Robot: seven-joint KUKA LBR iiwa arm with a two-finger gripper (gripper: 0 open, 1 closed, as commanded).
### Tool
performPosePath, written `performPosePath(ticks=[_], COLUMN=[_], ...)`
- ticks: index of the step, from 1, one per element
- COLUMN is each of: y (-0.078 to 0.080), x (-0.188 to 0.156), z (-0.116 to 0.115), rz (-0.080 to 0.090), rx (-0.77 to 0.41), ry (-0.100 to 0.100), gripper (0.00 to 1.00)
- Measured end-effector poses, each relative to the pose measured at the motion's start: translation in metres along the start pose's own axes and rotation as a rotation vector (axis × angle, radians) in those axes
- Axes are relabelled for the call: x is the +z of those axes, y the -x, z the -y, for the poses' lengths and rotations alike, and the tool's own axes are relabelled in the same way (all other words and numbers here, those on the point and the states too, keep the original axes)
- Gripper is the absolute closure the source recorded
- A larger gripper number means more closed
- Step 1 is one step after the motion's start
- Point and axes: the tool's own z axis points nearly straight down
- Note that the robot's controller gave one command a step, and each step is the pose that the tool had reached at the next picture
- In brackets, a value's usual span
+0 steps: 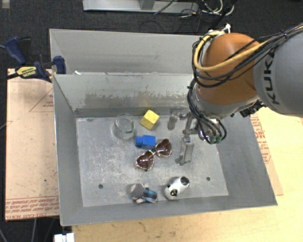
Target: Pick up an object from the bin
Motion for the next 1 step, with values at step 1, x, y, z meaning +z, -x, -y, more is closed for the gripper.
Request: performPosePath(ticks=[1], y=[0.0014], x=[-0.0045], z=[0.0002], rz=[0.008], rx=[0.002], ry=[0.001], gripper=[0.0])
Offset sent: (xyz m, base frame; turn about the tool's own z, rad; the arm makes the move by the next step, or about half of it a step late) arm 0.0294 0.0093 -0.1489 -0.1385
